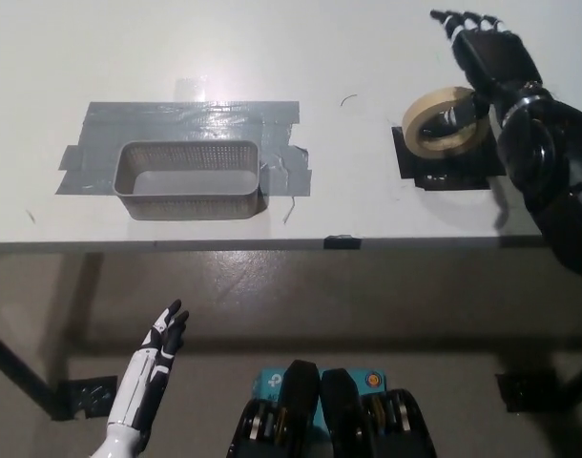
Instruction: The robot picks the tape placed on the black area with right hand and places it in the small grey container.
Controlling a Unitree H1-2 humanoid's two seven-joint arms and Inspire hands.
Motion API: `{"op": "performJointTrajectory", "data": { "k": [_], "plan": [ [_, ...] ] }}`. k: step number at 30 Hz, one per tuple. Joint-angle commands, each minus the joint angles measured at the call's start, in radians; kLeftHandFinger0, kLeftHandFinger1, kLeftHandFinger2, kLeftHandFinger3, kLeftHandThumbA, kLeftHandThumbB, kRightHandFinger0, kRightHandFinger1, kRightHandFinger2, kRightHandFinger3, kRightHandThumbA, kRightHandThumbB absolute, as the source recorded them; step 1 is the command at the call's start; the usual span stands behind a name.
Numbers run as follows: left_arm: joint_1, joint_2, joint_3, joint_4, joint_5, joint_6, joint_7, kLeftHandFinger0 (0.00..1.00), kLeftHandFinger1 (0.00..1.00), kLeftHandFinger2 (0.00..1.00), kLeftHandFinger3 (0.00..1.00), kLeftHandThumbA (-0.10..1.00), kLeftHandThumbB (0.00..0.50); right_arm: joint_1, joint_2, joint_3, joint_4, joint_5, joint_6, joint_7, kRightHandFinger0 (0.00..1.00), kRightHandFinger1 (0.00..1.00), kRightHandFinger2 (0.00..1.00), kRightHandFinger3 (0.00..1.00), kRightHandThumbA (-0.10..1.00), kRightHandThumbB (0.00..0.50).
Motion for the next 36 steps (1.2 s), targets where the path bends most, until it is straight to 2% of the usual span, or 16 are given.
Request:
{"op": "performJointTrajectory", "data": {
  "k": [1, 7, 17, 19, 20, 21, 22, 23, 24, 26, 27, 30, 31, 32, 33, 36],
  "plan": [
    [-0.013, 0.013, 0.001, -0.021, 0.007, -0.005, -0.002, 1.0, 1.0, 1.0, 1.0, 1.0, 0.038, -0.095, -0.013, 0.023, 0.03, -0.003, 0.013, 0.096, 1.0, 1.0, 1.0, 1.0, 0.91, 0.5],
    [-0.017, 0.014, 0.003, -0.021, -0.003, 0.002, -0.008, 1.0, 1.0, 1.0, 1.0, 1.0, 0.034, -0.165, -0.001, 0.062, 0.139, 0.017, 0.03, 0.221, 1.0, 1.0, 1.0, 1.0, 0.77, 0.5],
    [-0.016, 0.01, -0.007, -0.02, 0.002, -0.001, -0.01, 1.0, 1.0, 1.0, 1.0, 0.98, 0.017, -0.261, 0.076, 0.151, 0.462, -0.031, -0.02, 0.035, 1.0, 1.0, 1.0, 1.0, 0.67, 0.5],
    [-0.021, 0.01, -0.008, -0.021, 0.003, 0.005, -0.012, 1.0, 1.0, 1.0, 1.0, 0.99, 0.02, -0.284, 0.098, 0.201, 0.538, -0.062, -0.024, -0.024, 1.0, 1.0, 1.0, 1.0, 0.45, 0.428],
    [-0.022, 0.009, -0.008, -0.022, 0.005, 0.006, -0.01, 1.0, 1.0, 1.0, 1.0, 0.99, 0.02, -0.289, 0.109, 0.224, 0.57, -0.075, -0.03, -0.054, 1.0, 1.0, 1.0, 1.0, 0.22, 0.357],
    [-0.02, 0.009, -0.009, -0.022, 0.004, 0.002, -0.01, 1.0, 1.0, 1.0, 1.0, 1.0, 0.024, -0.286, 0.114, 0.25, 0.595, -0.09, -0.043, -0.089, 0.96, 0.72, 0.7, 1.0, -0.02, 0.269],
    [-0.019, 0.009, -0.009, -0.02, 0.003, -0.004, -0.01, 1.0, 1.0, 1.0, 1.0, 1.0, 0.024, -0.28, 0.115, 0.268, 0.612, -0.095, -0.059, -0.122, 0.4, 0.46, 0.62, 1.0, -0.09, 0.317],
    [-0.02, 0.009, -0.011, -0.02, 0.003, -0.005, -0.012, 1.0, 1.0, 1.0, 1.0, 1.0, 0.024, -0.277, 0.112, 0.273, 0.619, -0.09, -0.065, -0.135, 0.28, 0.37, 0.55, 0.91, -0.1, 0.317],
    [-0.024, 0.009, -0.012, -0.021, 0.0, -0.004, -0.014, 1.0, 1.0, 1.0, 1.0, 1.0, 0.024, -0.259, 0.104, 0.285, 0.628, -0.096, -0.116, -0.247, 0.02, 0.04, 0.21, 0.56, -0.1, 0.351],
    [-0.035, 0.01, -0.013, -0.019, -0.001, -0.003, -0.017, 1.0, 1.0, 1.0, 1.0, 1.0, 0.029, -0.25, 0.098, 0.284, 0.635, -0.089, -0.15, -0.331, 0.0, 0.0, 0.06, 0.33, -0.1, 0.31],
    [-0.036, 0.012, -0.012, -0.019, -0.001, -0.004, -0.017, 1.0, 1.0, 1.0, 1.0, 1.0, 0.029, -0.248, 0.099, 0.28, 0.635, -0.082, -0.155, -0.342, 0.0, 0.06, 0.14, 0.27, -0.1, 0.298],
    [-0.046, 0.016, -0.007, -0.006, -0.01, -0.017, -0.019, 1.0, 1.0, 1.0, 1.0, 0.98, 0.026, -0.238, 0.099, 0.258, 0.63, -0.056, -0.207, -0.402, 0.0, 0.39, 0.75, 0.2, -0.1, 0.205],
    [-0.046, 0.017, -0.007, -0.008, -0.011, -0.013, -0.021, 1.0, 1.0, 1.0, 1.0, 0.96, 0.022, -0.233, 0.098, 0.248, 0.622, -0.046, -0.222, -0.423, 0.01, 0.47, 0.88, 0.2, -0.1, 0.178],
    [-0.048, 0.018, -0.008, -0.007, -0.011, -0.011, -0.023, 1.0, 1.0, 1.0, 1.0, 0.95, 0.028, -0.232, 0.099, 0.233, 0.623, -0.031, -0.231, -0.427, 0.07, 0.57, 0.98, 0.28, -0.1, 0.15],
    [-0.048, 0.018, -0.008, -0.006, -0.012, -0.011, -0.023, 1.0, 1.0, 1.0, 1.0, 0.94, 0.022, -0.231, 0.099, 0.228, 0.623, -0.025, -0.241, -0.433, 0.09, 0.61, 0.97, 0.39, -0.1, 0.137],
    [-0.049, 0.021, -0.009, 0.001, -0.005, -0.02, -0.02, 1.0, 1.0, 1.0, 1.0, 0.93, 0.023, -0.233, 0.101, 0.194, 0.609, 0.004, -0.283, -0.456, 0.1, 0.6, 0.98, 0.86, -0.1, 0.127]
  ]
}}
